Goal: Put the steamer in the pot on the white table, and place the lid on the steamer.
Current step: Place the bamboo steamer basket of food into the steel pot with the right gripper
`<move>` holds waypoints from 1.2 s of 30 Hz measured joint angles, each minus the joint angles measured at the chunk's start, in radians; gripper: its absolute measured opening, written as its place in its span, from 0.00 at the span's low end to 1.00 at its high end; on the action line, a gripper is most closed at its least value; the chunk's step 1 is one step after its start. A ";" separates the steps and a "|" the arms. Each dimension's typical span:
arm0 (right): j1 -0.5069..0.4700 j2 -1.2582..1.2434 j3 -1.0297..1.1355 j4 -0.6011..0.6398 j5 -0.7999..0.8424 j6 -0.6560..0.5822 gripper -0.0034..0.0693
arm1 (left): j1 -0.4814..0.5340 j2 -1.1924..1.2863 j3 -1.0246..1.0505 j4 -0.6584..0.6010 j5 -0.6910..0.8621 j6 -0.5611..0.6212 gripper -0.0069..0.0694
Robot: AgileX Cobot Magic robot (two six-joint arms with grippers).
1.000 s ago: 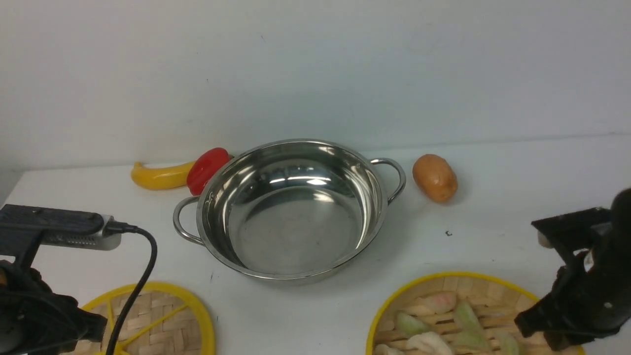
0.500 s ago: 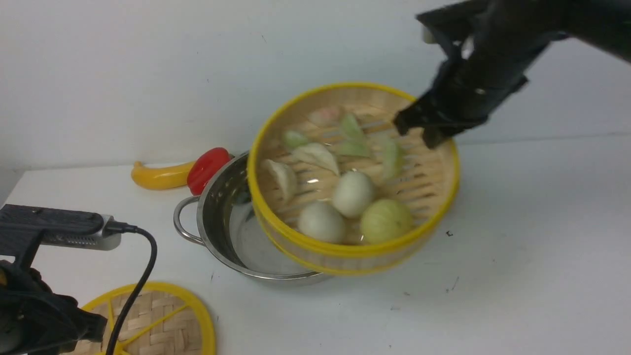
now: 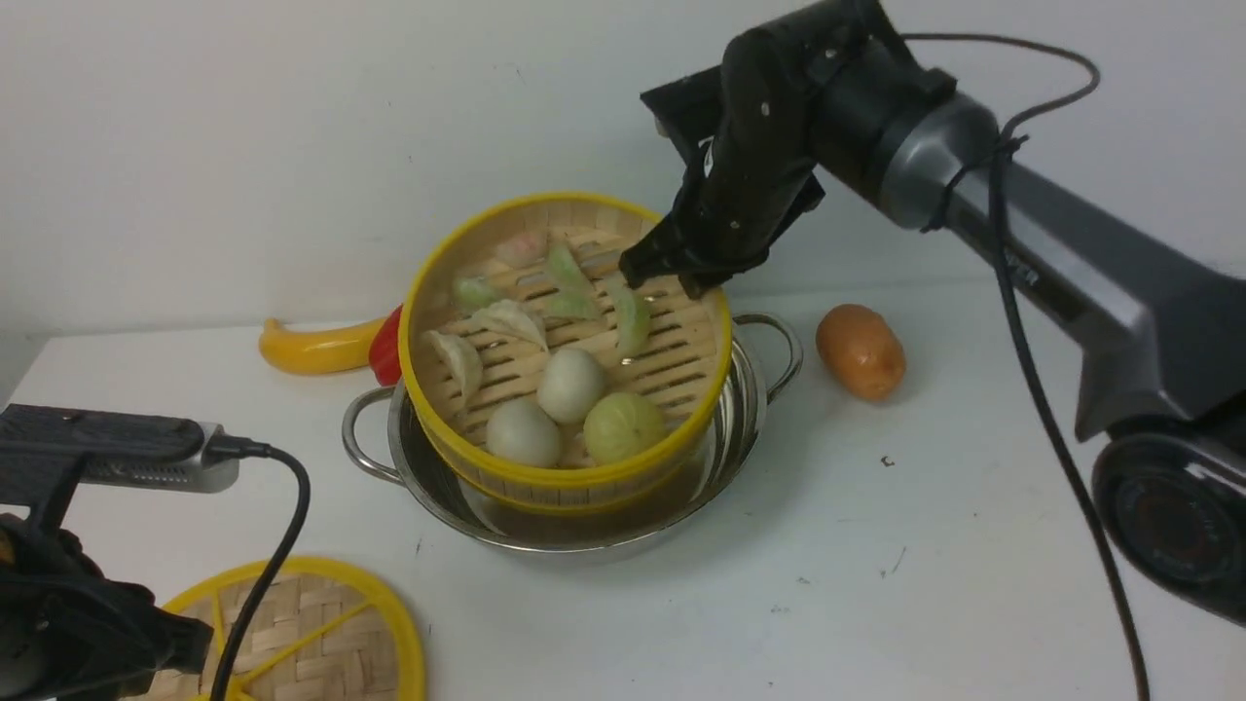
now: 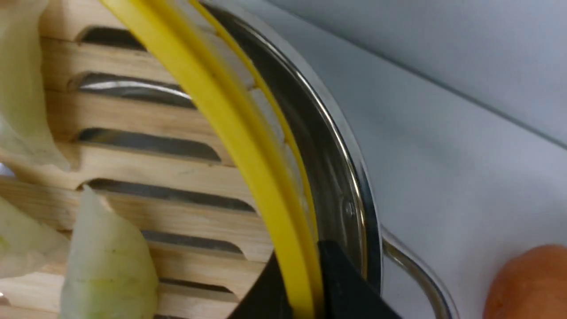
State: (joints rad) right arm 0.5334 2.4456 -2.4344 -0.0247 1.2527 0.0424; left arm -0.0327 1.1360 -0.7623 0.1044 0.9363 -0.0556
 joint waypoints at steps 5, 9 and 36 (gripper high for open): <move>-0.005 0.053 0.000 0.005 0.002 -0.013 0.12 | 0.000 0.000 0.000 -0.002 -0.006 0.000 0.42; -0.005 0.075 0.000 0.011 0.001 -0.018 0.12 | 0.000 0.000 0.000 -0.013 -0.024 -0.001 0.42; -0.055 -0.092 -0.009 0.111 -0.015 -0.014 0.68 | 0.000 0.046 0.000 -0.018 -0.129 -0.001 0.42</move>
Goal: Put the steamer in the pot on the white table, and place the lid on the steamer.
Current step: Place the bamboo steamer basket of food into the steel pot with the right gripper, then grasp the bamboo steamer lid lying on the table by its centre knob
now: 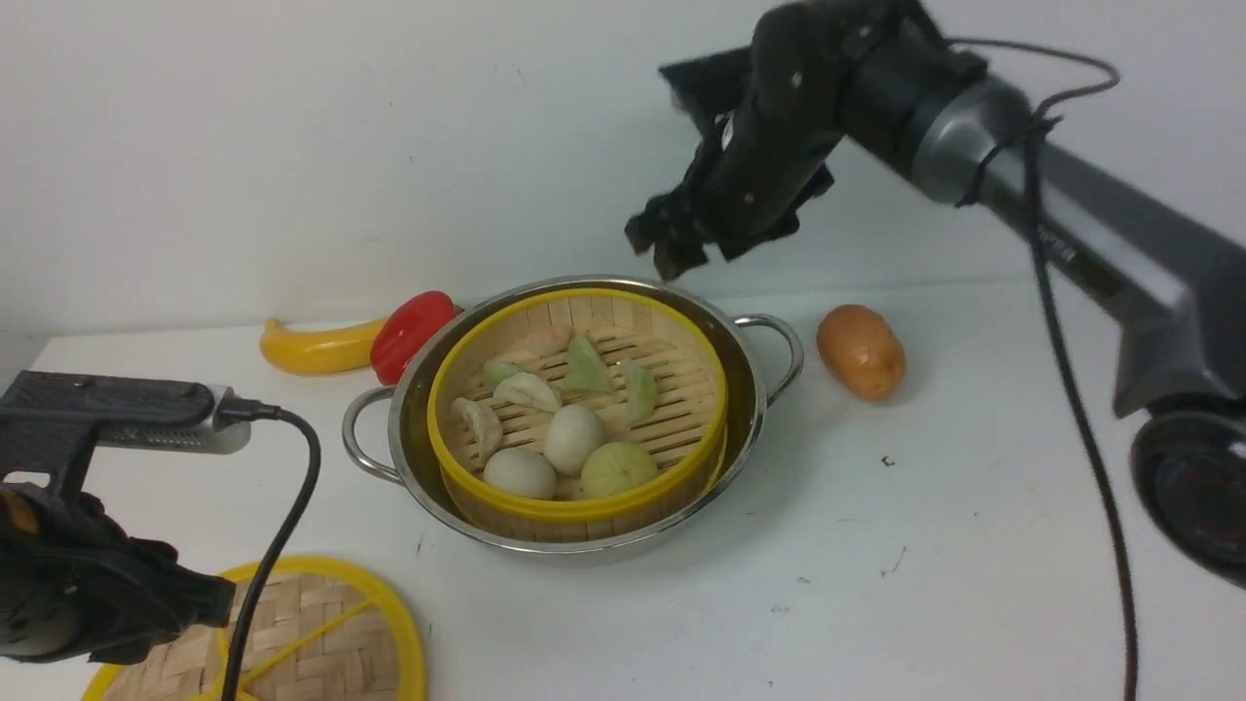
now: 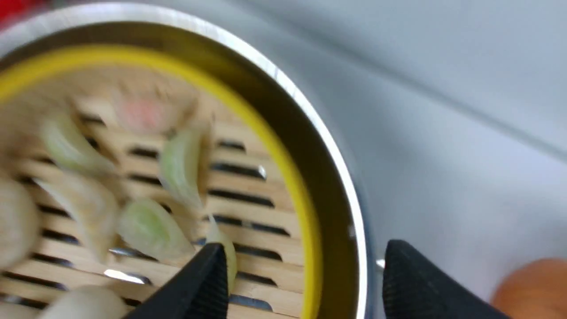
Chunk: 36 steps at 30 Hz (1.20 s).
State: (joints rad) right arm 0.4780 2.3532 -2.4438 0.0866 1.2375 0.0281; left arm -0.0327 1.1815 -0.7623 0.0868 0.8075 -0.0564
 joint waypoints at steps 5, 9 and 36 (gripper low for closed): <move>-0.073 -0.221 0.000 0.089 -0.010 -0.007 0.69 | 0.000 0.129 -0.001 -0.001 -0.041 0.000 0.42; -0.091 -0.346 -0.001 0.103 -0.010 -0.028 0.69 | 0.000 0.233 -0.001 -0.004 -0.065 0.000 0.42; -0.091 -0.551 0.146 0.015 -0.005 -0.054 0.69 | -0.035 0.304 -0.540 0.036 0.289 0.040 0.24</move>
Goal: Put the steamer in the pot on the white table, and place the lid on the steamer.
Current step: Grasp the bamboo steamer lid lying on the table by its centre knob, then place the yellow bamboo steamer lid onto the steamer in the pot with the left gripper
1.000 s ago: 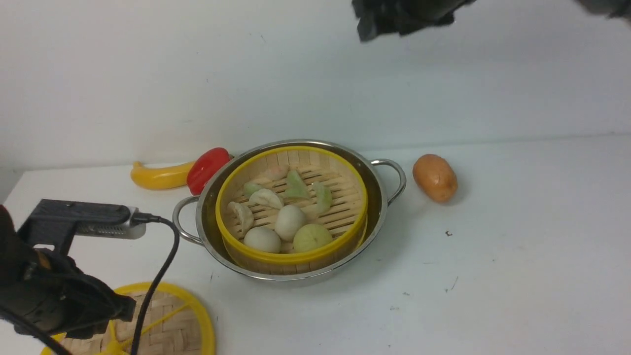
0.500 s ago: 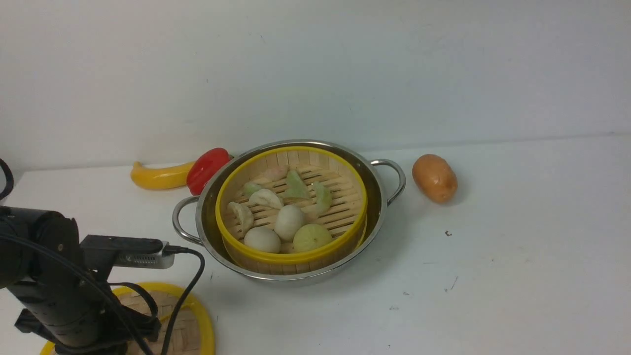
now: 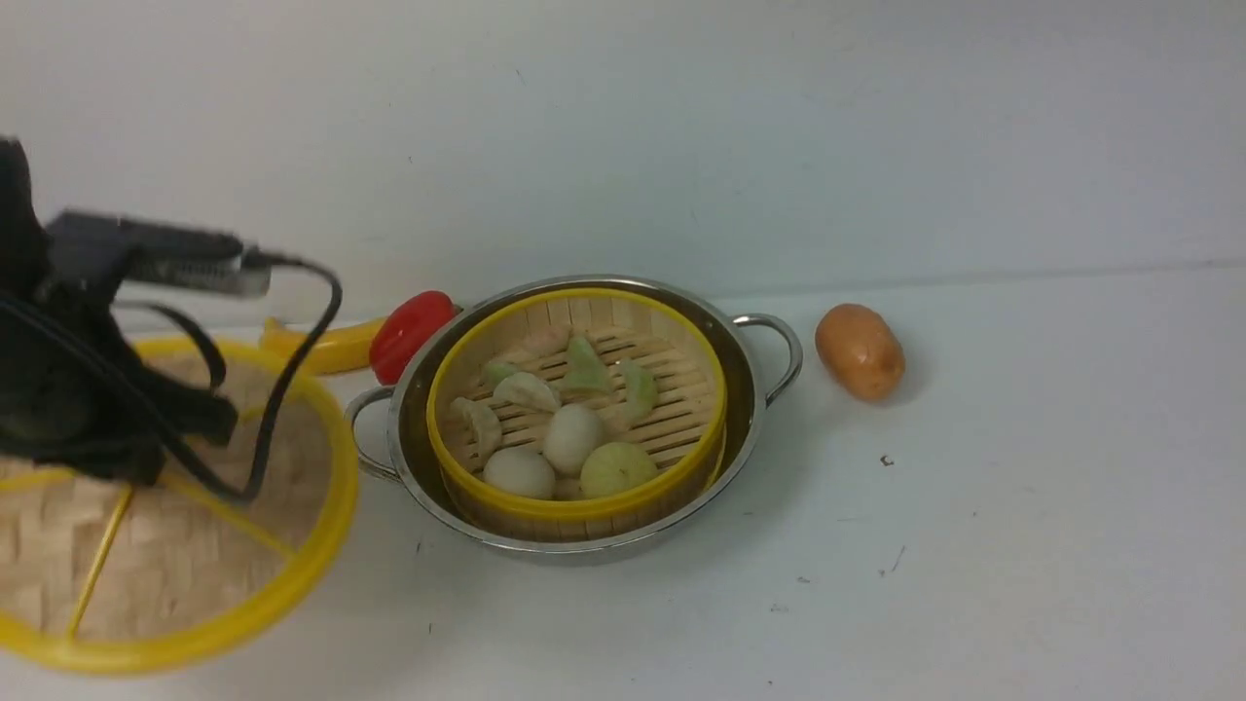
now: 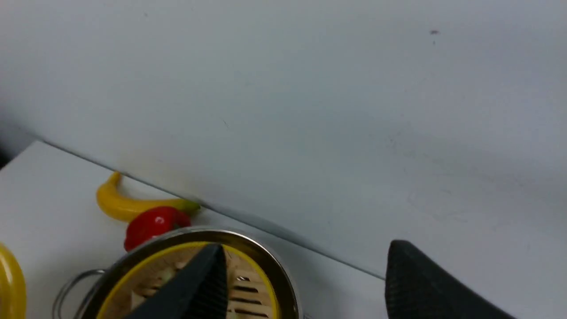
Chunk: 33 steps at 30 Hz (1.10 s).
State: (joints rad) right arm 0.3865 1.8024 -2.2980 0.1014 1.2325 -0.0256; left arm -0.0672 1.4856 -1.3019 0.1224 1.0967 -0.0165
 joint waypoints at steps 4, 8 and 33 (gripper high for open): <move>0.000 -0.041 0.063 -0.038 0.004 0.001 0.69 | -0.088 0.106 -0.238 -0.122 -0.017 0.078 0.24; 0.000 -0.101 0.103 -0.048 0.004 0.002 0.69 | -0.180 0.276 -0.412 -0.129 0.011 0.095 0.24; 0.000 -0.251 0.187 -0.169 0.004 0.007 0.69 | -0.333 0.621 -0.627 -0.133 0.020 0.174 0.24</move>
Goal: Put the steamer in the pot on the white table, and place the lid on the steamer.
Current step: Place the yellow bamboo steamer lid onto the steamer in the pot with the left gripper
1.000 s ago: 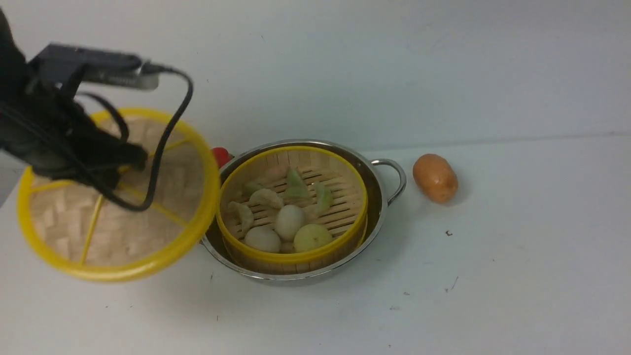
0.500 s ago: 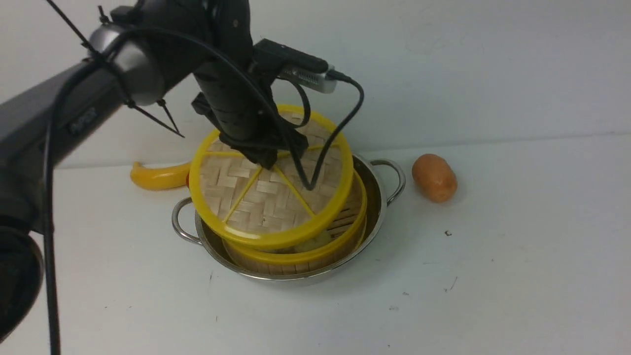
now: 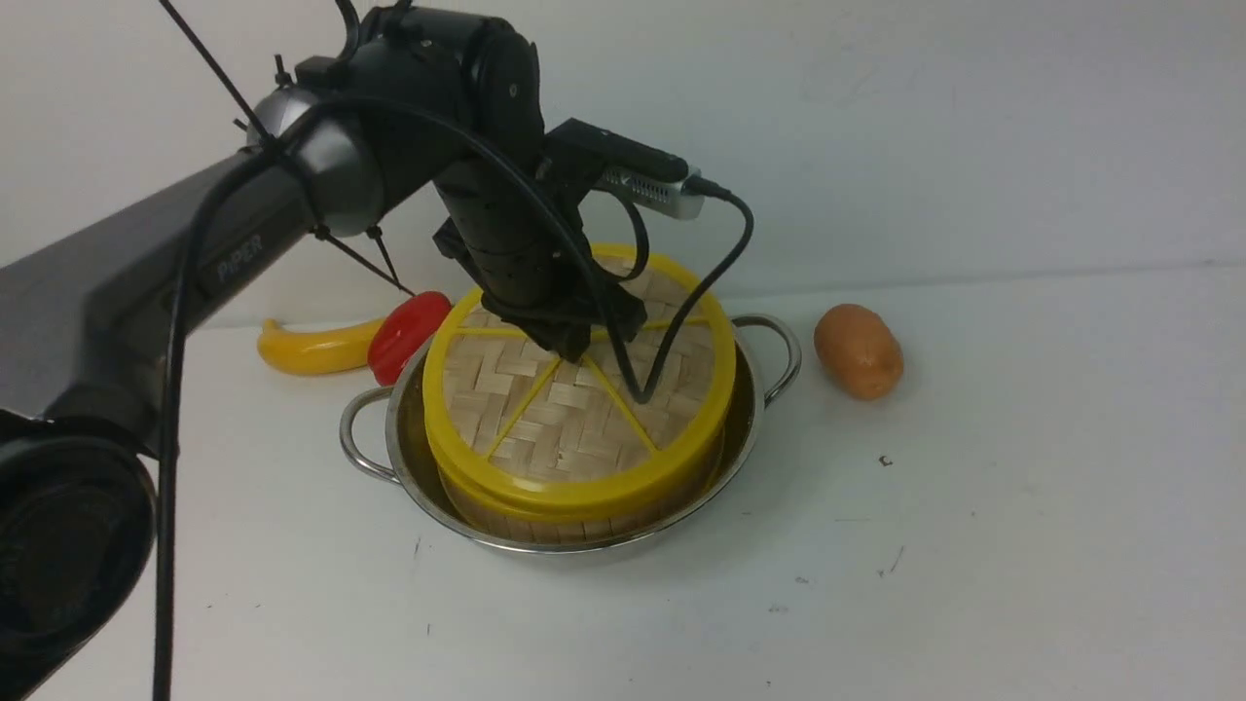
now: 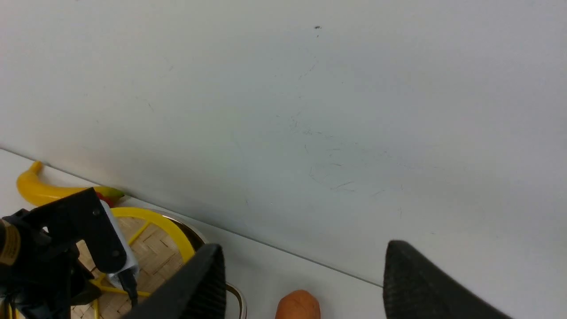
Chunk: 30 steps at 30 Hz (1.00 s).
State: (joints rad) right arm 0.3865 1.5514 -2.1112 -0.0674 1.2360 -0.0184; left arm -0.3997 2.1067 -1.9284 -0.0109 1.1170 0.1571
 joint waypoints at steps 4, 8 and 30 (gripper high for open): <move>0.000 0.000 0.000 -0.002 0.000 0.000 0.69 | 0.000 0.010 0.000 0.000 -0.021 0.000 0.24; 0.000 0.000 0.000 -0.003 0.000 0.000 0.69 | 0.000 0.016 0.000 0.011 -0.024 0.000 0.24; 0.000 0.000 0.000 -0.005 0.000 0.000 0.69 | -0.001 0.054 -0.001 0.054 -0.047 -0.035 0.24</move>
State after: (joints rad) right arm 0.3865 1.5514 -2.1112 -0.0724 1.2360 -0.0184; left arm -0.4007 2.1606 -1.9294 0.0428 1.0702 0.1224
